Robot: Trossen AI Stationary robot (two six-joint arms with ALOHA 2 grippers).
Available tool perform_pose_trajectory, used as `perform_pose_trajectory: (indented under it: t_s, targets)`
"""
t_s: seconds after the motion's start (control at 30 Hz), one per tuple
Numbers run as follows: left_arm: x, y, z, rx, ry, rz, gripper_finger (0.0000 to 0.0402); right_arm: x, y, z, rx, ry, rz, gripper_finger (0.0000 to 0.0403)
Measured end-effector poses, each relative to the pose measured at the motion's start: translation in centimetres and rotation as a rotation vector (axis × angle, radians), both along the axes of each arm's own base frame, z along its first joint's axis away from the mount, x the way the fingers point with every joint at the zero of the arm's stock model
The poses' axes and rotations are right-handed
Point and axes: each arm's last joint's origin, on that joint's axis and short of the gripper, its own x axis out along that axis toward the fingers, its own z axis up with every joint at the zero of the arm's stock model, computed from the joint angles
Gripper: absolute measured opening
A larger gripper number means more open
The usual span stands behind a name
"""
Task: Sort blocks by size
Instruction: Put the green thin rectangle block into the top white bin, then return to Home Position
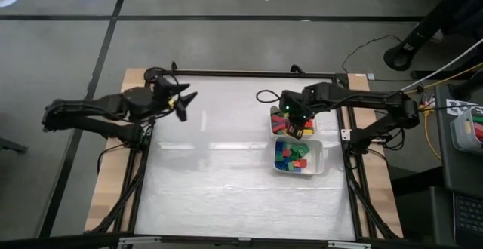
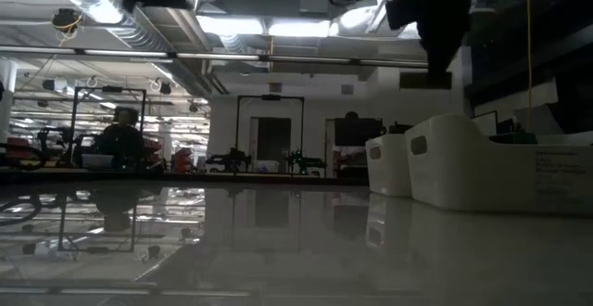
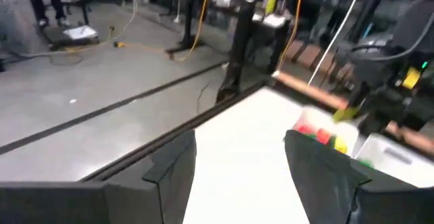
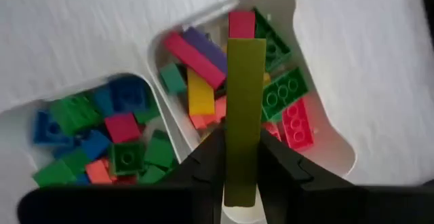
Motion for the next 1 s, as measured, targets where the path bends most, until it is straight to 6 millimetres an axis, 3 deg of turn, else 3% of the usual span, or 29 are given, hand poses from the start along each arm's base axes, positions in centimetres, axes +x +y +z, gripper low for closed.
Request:
perform_pose_trajectory:
  t_s: [0.23, 0.43, 0.6, 0.77, 1.0]
  targets:
    - [-3.5, -0.1, -1.2, -0.016, 0.17, 0.004, 0.0212, -0.5, 0.1, -2.0, 0.012, 0.075, -0.002, 0.0075]
    - [-5.6, -0.1, -1.7, -0.001, 0.243, -0.007, 0.0212, -0.6, 0.1, -2.1, 0.03, 0.08, 0.001, 0.0079]
    - [-7.3, -0.3, -2.5, -0.043, 0.217, -0.057, 0.0212, -0.6, 0.2, -2.2, 0.036, 0.085, 0.001, 0.0111]
    - [-7.1, -0.8, -5.6, -0.092, 0.092, -0.248, 0.0212, -0.7, 0.0, -2.1, -0.018, 0.103, 0.022, 0.0146]
    - [-4.9, -1.1, -11.2, -0.062, -0.139, -0.393, 0.0212, -1.4, 0.1, -1.6, -0.021, 0.113, 0.055, 0.0154]
